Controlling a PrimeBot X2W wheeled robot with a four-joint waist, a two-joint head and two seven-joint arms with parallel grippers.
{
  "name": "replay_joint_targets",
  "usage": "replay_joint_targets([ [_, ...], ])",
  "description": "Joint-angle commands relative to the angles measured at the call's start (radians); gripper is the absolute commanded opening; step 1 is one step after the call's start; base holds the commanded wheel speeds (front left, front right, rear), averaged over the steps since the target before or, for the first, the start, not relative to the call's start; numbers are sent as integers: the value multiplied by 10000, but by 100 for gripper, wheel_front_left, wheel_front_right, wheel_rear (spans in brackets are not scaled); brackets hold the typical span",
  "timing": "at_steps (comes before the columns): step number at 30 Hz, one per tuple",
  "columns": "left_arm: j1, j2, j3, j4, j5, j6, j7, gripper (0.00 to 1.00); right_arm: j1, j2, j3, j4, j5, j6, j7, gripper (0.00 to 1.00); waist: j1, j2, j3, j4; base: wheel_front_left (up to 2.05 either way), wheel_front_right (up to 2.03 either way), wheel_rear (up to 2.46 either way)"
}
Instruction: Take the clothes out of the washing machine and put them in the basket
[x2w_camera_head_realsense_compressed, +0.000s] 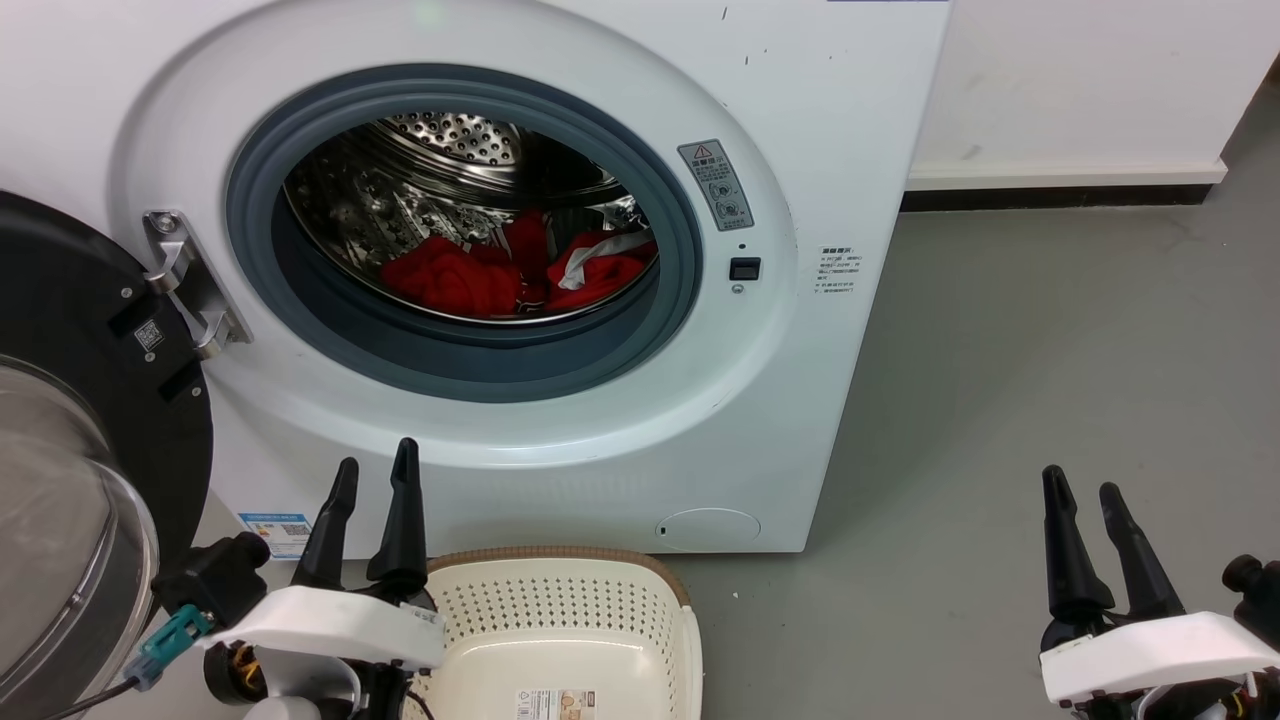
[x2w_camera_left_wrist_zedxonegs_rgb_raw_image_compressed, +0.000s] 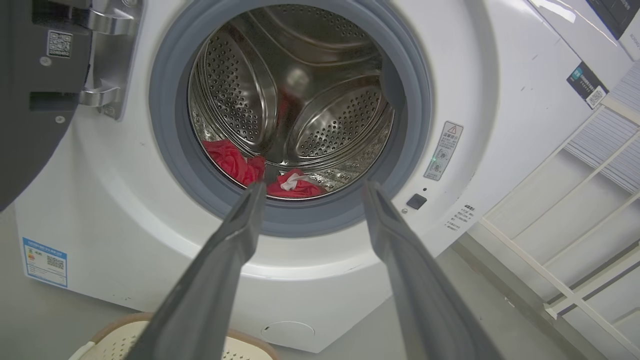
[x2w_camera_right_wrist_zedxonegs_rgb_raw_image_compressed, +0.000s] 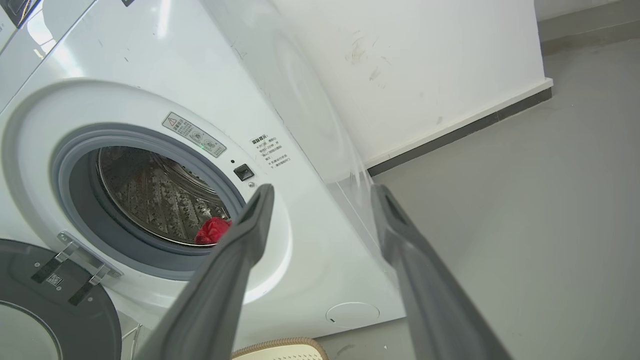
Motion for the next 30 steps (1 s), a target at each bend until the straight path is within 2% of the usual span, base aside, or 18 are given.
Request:
replay_joint_targets([
  [1,-121,15,-21,-78,252,40,-84,100,63,0,-31,-164,-312,1,-37,100,0,0,6,-1,0,0,0],
  [20,-175,16,-150,32,2495,308,-610,100,241,4,20,-715,-3006,0,-31,100,0,0,25,-47,0,0,0],
  [30,-174,16,-166,173,3406,367,-803,100,337,6,0,-743,-3874,0,-67,100,0,0,-10,-68,0,0,0],
])
